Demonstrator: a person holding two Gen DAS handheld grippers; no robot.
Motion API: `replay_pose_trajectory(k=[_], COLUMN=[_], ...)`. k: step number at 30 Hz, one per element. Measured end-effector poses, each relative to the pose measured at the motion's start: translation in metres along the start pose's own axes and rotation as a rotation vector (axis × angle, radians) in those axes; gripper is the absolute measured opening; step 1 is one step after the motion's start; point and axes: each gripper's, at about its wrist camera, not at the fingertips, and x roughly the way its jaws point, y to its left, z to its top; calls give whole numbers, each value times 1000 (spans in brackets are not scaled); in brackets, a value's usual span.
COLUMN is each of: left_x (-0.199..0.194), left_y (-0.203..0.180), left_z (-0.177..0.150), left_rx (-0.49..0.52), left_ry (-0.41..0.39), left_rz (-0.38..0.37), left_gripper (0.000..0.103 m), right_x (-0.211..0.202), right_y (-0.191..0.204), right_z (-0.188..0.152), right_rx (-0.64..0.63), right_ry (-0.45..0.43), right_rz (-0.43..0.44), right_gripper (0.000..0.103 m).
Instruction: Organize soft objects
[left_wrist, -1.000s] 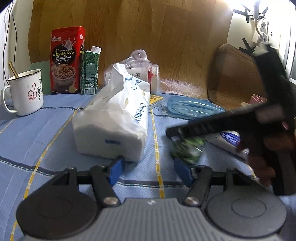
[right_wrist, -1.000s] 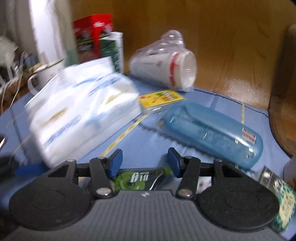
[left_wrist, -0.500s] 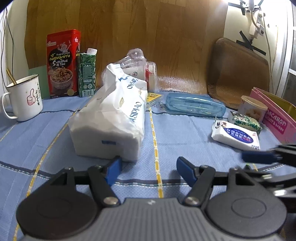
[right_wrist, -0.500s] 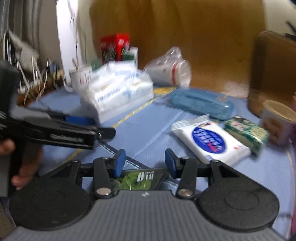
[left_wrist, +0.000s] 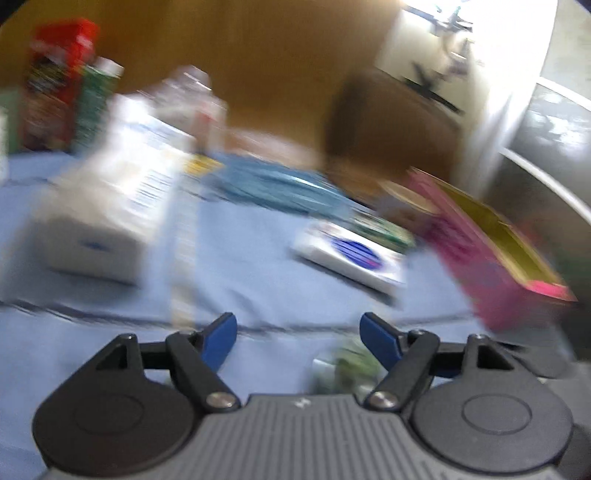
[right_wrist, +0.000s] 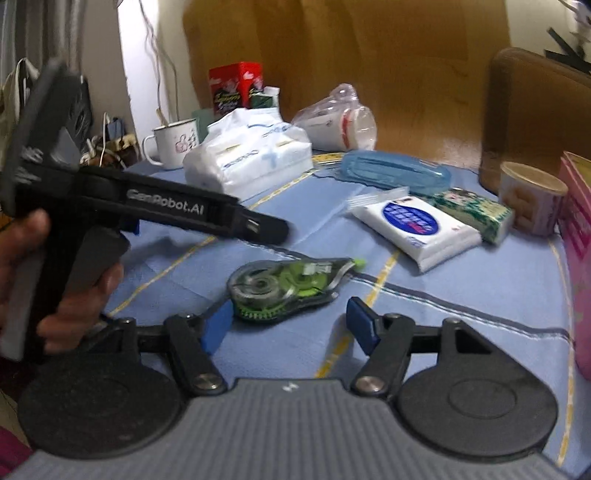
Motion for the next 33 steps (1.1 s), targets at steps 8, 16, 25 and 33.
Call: replay_pose_trajectory(k=[8, 16, 25, 33], left_x=[3, 11, 42, 111], left_y=[-38, -73, -172, -233], left_z=[-16, -6, 48, 60], left_rx=[29, 43, 253, 297], left_ry=[90, 79, 2, 41], left_rz=[-133, -179, -322, -377], left_gripper=[68, 57, 57, 58], right_x=[1, -28, -87, -107], right_y=[5, -6, -51, -126], right_z=[-6, -18, -13, -24], right_rx=[-93, -111, -116, 25], right_ry=[-16, -105, -329, -332], right_rz=[-63, -193, -492, -622], right_gripper=[59, 53, 53, 54])
